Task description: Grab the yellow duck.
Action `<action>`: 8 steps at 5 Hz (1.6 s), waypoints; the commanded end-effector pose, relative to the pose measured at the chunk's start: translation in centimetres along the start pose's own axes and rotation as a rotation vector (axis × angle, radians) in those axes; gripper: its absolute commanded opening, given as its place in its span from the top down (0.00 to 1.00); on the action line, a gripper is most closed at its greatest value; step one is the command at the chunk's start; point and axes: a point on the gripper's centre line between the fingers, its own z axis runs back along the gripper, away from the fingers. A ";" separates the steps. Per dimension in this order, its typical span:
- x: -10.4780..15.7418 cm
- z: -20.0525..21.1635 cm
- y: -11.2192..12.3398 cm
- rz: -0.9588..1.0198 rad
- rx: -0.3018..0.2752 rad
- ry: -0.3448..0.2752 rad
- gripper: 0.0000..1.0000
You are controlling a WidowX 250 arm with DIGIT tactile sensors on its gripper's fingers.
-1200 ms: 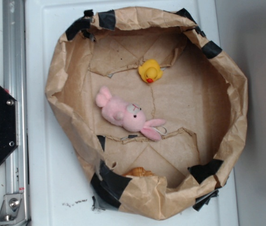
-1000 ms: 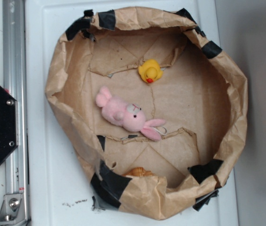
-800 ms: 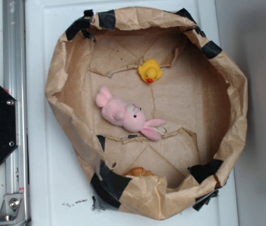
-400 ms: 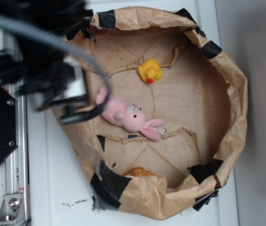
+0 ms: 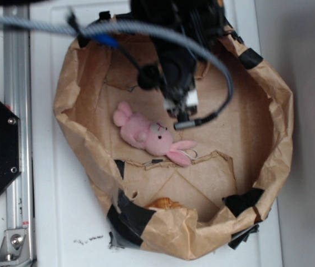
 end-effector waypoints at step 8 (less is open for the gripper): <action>0.2 -2.5 1.5 0.025 0.011 0.030 0.00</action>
